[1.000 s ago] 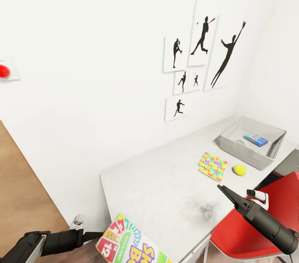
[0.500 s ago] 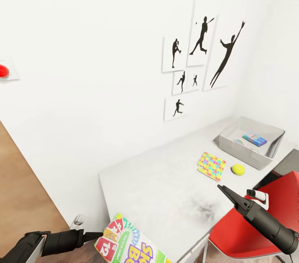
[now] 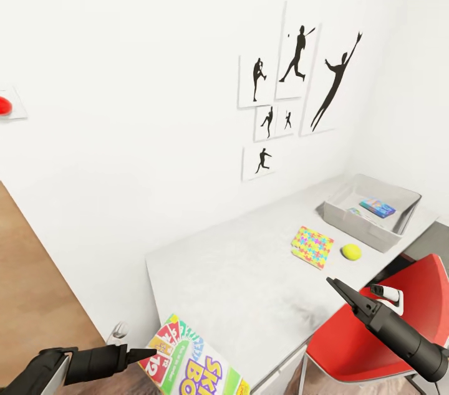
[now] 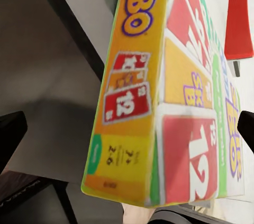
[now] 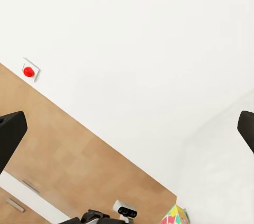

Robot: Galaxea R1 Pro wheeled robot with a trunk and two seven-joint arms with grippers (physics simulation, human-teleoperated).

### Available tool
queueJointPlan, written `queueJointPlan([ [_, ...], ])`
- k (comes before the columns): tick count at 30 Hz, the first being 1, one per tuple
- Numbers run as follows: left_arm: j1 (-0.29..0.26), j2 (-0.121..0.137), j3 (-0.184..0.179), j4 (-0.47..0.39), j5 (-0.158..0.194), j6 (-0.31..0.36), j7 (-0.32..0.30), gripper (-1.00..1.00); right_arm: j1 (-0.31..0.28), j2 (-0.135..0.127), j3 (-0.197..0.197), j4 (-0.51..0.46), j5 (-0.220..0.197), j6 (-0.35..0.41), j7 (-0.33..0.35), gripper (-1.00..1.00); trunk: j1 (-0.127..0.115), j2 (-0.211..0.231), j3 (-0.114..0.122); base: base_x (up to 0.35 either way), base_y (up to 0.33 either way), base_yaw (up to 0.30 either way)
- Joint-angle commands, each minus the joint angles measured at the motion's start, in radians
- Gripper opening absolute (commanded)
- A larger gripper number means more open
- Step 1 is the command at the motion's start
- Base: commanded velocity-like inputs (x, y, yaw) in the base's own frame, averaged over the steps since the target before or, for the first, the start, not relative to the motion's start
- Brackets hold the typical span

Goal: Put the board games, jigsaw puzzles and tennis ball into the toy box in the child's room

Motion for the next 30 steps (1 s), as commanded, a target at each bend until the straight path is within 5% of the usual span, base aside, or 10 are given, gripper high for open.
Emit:
queueJointPlan([
  [1,-0.001,0.0,0.0,0.0,0.003,0.01,-0.003,1.0,-0.001,0.0,0.0,0.0,-0.004,0.007,0.001,1.0,0.0,-0.001,-0.001,-0.002,-0.002,0.0],
  [12,-0.001,-0.001,0.0,0.0,0.003,0.01,-0.005,1.0,-0.001,0.0,0.0,0.0,-0.004,0.007,0.001,1.0,0.0,-0.001,-0.001,-0.049,-0.013,0.0],
  [13,-0.001,-0.001,0.0,0.0,0.003,0.01,-0.005,-1.0,-0.001,0.0,0.0,0.0,-0.004,0.007,0.001,1.0,0.0,-0.001,-0.001,-0.015,-0.004,0.0],
  [24,-0.001,-0.001,0.0,0.0,0.003,0.013,-0.005,-1.0,-0.001,0.0,0.0,0.001,-0.003,0.006,0.001,1.0,0.0,-0.001,-0.001,-0.002,-0.001,0.0],
  [30,-0.001,0.0,0.001,0.0,0.003,0.016,-0.007,-1.0,-0.001,0.0,0.0,0.0,-0.003,0.006,0.001,1.0,-0.023,0.041,0.017,0.0,0.0,0.0],
])
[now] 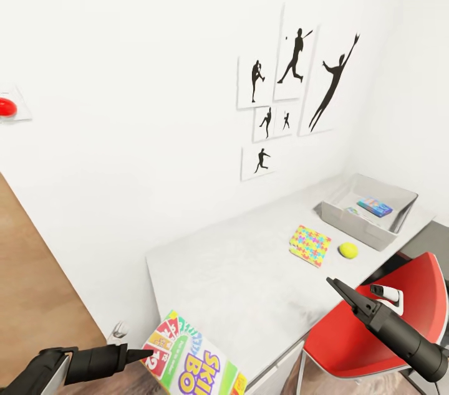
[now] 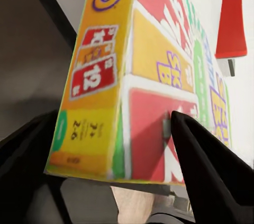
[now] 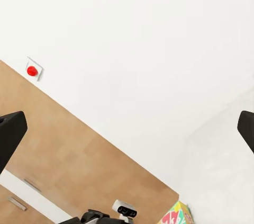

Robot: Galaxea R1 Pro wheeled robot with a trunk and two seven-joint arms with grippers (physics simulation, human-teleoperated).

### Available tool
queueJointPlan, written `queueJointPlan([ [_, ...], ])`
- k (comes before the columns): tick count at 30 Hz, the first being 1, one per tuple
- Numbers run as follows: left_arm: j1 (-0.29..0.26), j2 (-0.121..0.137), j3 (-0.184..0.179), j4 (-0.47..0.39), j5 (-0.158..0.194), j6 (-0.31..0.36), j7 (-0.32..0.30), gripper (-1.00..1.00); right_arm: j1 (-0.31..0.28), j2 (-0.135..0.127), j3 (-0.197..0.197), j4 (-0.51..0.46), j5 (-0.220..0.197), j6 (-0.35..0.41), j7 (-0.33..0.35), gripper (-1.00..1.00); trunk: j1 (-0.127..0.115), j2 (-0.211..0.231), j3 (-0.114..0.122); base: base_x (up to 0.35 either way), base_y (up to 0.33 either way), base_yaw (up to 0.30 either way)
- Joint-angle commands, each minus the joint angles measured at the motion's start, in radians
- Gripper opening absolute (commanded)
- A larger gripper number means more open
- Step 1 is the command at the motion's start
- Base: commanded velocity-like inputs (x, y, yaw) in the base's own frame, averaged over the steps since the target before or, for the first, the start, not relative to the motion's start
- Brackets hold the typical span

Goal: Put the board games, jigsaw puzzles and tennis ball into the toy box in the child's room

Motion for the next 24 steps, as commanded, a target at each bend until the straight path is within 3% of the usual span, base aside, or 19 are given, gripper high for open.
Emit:
queueJointPlan([
  [1,0.0,0.001,-0.001,0.0,-0.002,0.005,-0.002,-1.0,-0.001,0.0,0.0,0.0,-0.004,0.007,0.001,1.0,-0.004,0.006,0.002,0.0,0.0,0.0],
  [8,-0.001,0.001,-0.001,0.0,0.0,0.004,-0.006,-1.0,-0.001,0.0,0.0,0.0,-0.006,0.007,0.001,1.0,-0.031,0.055,0.024,0.0,0.0,0.0],
  [14,0.0,0.001,-0.004,0.0,-0.002,0.003,-0.084,-1.0,-0.001,-0.001,0.0,0.0,-0.006,0.008,0.001,1.0,-0.054,0.097,0.043,0.0,0.0,0.0],
  [24,-0.001,0.003,-0.003,-0.007,-0.001,0.004,-0.1,-1.0,-0.001,-0.002,0.0,0.0,-0.008,0.008,0.002,1.0,-0.092,0.167,0.074,0.0,0.0,0.0],
])
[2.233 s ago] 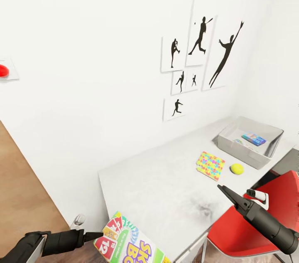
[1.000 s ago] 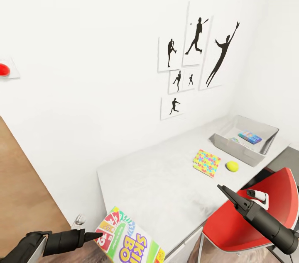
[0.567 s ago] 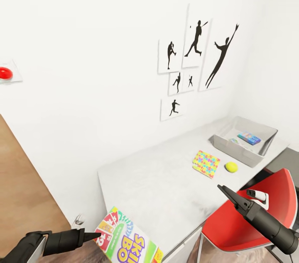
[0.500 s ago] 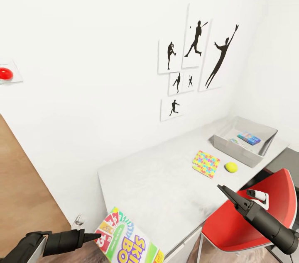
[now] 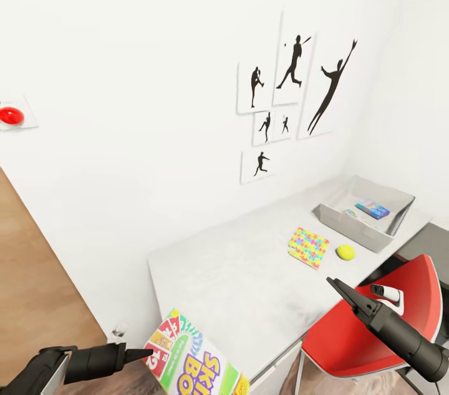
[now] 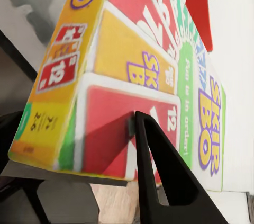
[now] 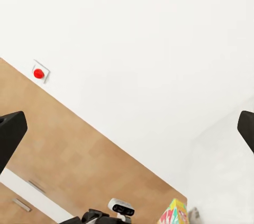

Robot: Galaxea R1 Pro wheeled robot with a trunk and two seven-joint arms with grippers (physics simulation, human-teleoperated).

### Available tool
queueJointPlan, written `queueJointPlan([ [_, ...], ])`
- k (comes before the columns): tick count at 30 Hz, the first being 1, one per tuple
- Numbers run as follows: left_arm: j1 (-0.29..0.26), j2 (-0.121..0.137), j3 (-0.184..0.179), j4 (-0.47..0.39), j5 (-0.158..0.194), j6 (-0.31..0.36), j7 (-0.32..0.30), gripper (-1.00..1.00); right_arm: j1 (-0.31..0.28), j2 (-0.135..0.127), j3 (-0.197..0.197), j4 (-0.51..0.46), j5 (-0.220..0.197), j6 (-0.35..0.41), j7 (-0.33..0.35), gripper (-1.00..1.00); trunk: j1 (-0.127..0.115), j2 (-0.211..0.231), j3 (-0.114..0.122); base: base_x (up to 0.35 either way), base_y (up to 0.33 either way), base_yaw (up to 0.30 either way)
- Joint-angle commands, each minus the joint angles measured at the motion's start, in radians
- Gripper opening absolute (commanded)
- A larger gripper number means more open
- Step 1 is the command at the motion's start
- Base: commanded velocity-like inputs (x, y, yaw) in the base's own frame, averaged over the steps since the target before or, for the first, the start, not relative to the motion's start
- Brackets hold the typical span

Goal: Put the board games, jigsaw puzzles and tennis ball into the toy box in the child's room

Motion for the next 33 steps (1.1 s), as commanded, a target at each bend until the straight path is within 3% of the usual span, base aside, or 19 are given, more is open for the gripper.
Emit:
queueJointPlan([
  [1,-0.002,0.001,0.002,-0.003,0.002,0.01,-0.013,-1.0,-0.001,0.0,0.0,0.0,-0.004,0.006,0.001,1.0,-0.004,0.006,0.002,0.0,0.0,0.0],
  [7,-0.008,0.009,0.007,-0.033,-0.001,0.078,-0.158,-1.0,-0.001,0.0,0.0,-0.001,-0.004,0.007,0.001,1.0,-0.027,0.048,0.02,0.0,0.0,0.0],
  [11,-0.015,0.038,0.015,-0.103,0.003,0.156,-0.203,-1.0,-0.001,0.0,0.0,-0.001,-0.004,0.006,0.001,1.0,-0.042,0.076,0.033,0.0,0.0,0.0],
  [16,-0.018,0.06,0.051,-0.147,0.008,0.21,-0.214,-1.0,-0.001,0.002,0.0,-0.001,-0.002,0.003,0.001,1.0,-0.061,0.111,0.049,0.0,0.0,0.0],
  [18,-0.02,0.064,0.083,-0.156,0.009,0.218,-0.215,-1.0,-0.001,0.002,0.0,0.0,0.002,0.002,0.0,1.0,-0.069,0.125,0.055,0.0,0.0,0.0],
  [23,-0.025,0.069,0.119,-0.159,0.009,0.223,-0.218,-1.0,0.0,0.006,0.0,0.001,0.007,-0.002,-0.003,1.0,-0.088,0.16,0.071,0.0,0.0,0.0],
  [27,-0.026,0.071,0.135,-0.16,0.008,0.224,-0.219,-1.0,0.0,0.01,0.0,0.001,0.008,-0.007,-0.003,1.0,-0.103,0.188,0.083,0.0,0.0,0.0],
  [30,-0.026,0.088,0.141,-0.16,0.008,0.223,-0.241,-1.0,0.0,0.009,0.0,0.001,0.008,-0.004,-0.005,1.0,-0.115,0.209,0.092,0.0,0.0,0.0],
  [33,-0.026,0.093,0.141,-0.16,0.007,0.223,-0.241,-1.0,0.0,0.009,-0.001,0.001,0.007,-0.006,-0.003,1.0,-0.115,0.209,0.092,0.0,0.0,0.0],
])
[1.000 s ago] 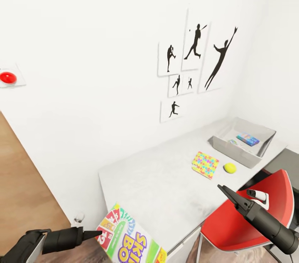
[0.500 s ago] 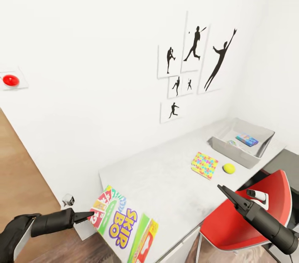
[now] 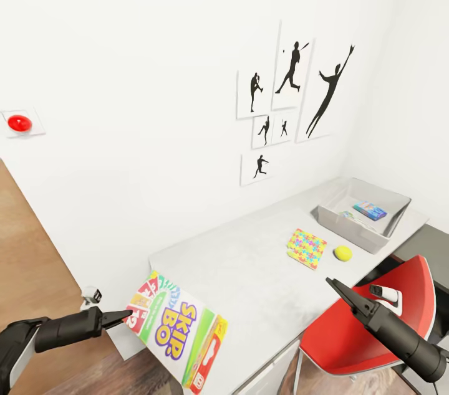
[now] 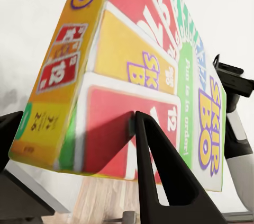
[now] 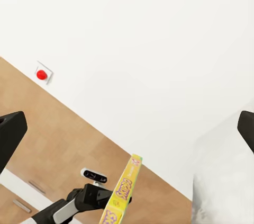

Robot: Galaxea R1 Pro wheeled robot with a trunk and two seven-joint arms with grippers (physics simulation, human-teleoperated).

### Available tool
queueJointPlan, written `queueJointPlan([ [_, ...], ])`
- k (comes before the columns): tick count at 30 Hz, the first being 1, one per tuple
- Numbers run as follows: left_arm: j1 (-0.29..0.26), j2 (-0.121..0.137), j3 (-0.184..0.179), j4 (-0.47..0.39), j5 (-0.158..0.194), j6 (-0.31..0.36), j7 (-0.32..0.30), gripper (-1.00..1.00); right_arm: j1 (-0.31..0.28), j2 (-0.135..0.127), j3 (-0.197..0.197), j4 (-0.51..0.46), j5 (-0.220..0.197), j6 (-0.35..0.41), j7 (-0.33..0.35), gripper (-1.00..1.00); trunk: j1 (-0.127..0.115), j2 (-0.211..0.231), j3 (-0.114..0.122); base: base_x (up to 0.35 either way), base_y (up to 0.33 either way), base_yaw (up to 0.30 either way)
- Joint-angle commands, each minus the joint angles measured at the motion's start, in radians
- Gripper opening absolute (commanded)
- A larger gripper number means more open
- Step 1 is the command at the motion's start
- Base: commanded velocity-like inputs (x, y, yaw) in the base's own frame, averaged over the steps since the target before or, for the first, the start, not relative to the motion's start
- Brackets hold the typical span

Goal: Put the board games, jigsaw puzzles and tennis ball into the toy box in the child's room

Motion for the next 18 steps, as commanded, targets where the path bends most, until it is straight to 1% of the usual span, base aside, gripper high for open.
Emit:
queueJointPlan([
  [1,-0.001,0.001,0.0,0.0,0.0,0.01,-0.007,-1.0,-0.001,0.0,0.0,0.0,-0.004,0.006,0.001,1.0,0.001,-0.002,-0.002,0.0,0.0,0.0],
  [5,-0.001,0.004,0.002,0.0,0.001,0.009,-0.007,-1.0,-0.001,0.001,-0.001,-0.001,-0.006,0.006,0.004,1.0,0.001,-0.002,-0.002,0.0,0.0,-0.021],
  [7,-0.001,0.004,0.006,0.0,0.002,0.008,-0.007,-1.0,-0.001,-0.001,-0.001,-0.001,-0.008,0.006,0.005,1.0,0.001,-0.002,0.0,0.0,0.0,-0.125],
  [18,-0.001,0.004,0.012,0.0,0.002,0.003,-0.007,-1.0,-0.001,-0.005,-0.001,-0.002,-0.013,0.007,0.007,1.0,0.001,-0.002,0.012,0.0,0.0,-0.2],
])
